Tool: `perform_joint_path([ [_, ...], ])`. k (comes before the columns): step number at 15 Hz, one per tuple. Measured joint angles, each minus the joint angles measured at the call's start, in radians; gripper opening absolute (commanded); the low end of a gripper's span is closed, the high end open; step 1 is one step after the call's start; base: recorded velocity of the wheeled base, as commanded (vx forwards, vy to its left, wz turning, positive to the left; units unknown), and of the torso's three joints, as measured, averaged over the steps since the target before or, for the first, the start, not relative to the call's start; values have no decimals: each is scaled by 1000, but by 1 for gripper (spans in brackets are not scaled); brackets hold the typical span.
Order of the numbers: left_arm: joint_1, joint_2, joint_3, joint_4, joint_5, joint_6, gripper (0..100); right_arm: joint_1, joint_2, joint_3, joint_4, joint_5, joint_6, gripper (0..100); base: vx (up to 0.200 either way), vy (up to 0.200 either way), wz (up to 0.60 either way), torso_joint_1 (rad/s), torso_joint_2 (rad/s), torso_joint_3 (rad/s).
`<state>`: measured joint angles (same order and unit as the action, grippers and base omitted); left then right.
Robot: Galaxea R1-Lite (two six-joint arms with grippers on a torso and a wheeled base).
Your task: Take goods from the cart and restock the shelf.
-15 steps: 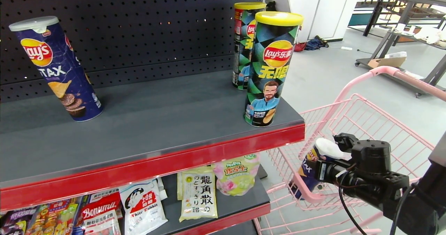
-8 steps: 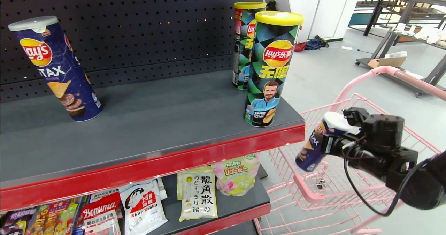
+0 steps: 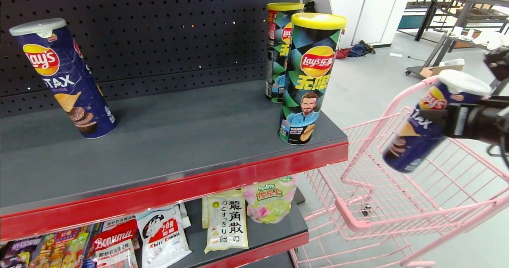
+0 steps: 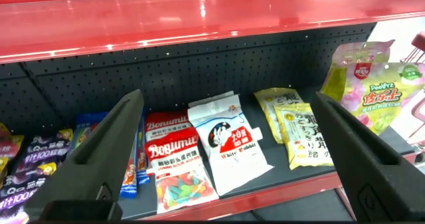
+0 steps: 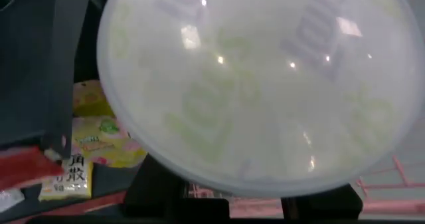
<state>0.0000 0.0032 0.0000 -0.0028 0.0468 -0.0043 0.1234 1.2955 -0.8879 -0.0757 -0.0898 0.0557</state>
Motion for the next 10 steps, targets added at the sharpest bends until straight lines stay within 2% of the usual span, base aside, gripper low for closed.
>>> perform_joint_path([
  [2, 0, 0, 0, 0, 0, 0, 100, 2, -204, 18, 187, -25, -43, 0, 0, 0, 0, 0, 0, 0],
  [6, 0, 0, 0, 1, -2, 0, 100, -18, -596, 153, 510, -52, -81, 0, 0, 0, 0, 0, 0, 0],
  [10, 0, 0, 0, 0, -2, 0, 100, -29, -760, 243, 563, -62, -106, 0, 0, 0, 0, 0, 0, 0],
])
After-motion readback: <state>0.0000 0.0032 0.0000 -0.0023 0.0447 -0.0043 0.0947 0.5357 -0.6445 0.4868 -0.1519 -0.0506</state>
